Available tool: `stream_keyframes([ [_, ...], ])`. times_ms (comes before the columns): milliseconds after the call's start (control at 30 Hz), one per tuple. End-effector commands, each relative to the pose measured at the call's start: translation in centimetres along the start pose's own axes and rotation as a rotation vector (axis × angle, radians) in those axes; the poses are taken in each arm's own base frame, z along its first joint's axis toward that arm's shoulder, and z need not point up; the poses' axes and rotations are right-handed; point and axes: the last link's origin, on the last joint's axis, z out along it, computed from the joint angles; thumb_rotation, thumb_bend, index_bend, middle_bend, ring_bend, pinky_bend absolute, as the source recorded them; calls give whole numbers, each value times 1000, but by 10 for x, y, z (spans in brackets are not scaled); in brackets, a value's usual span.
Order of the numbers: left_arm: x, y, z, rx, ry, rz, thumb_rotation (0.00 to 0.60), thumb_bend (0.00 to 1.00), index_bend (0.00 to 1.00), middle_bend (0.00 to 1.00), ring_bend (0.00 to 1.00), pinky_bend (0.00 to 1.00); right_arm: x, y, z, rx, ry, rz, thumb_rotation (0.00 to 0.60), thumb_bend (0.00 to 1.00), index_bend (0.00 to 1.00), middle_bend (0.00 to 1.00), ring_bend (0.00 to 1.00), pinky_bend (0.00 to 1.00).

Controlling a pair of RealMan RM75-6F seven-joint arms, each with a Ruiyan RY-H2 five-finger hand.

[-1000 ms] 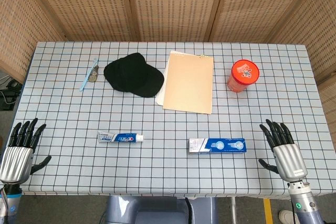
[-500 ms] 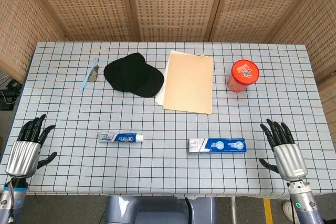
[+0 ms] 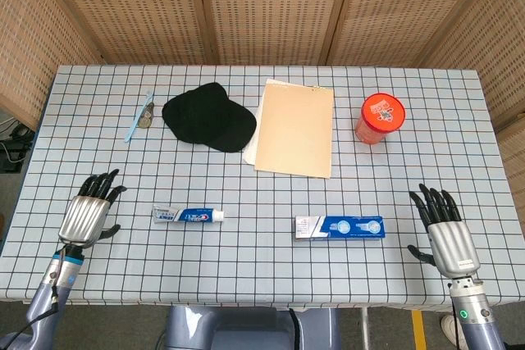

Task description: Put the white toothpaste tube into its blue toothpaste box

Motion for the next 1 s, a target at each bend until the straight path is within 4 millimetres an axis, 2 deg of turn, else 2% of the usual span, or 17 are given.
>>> stream_keyframes([
  [33, -2, 22, 15, -30, -27, -13, 600, 170, 287, 82, 105, 124, 0, 2, 1, -7, 1, 3, 600, 152, 19, 0, 0, 0],
  [367, -5, 56, 29, -67, -48, 11, 600, 175, 312, 105, 116, 135, 3, 6, 2, -18, 8, 24, 600, 152, 20, 0, 0, 0],
  [600, -11, 71, 35, -73, -71, 19, 600, 176, 323, 108, 118, 135, 5, 6, 1, -15, 12, 42, 600, 152, 19, 0, 0, 0],
  [733, -15, 82, 38, -86, -78, 25, 600, 229, 345, 108, 121, 135, 6, 5, 1, -11, 14, 45, 600, 152, 19, 0, 0, 0],
  [1000, -22, 100, 39, -109, -91, 20, 600, 229, 349, 108, 122, 135, 9, 6, 1, -13, 26, 57, 600, 153, 20, 0, 0, 0],
])
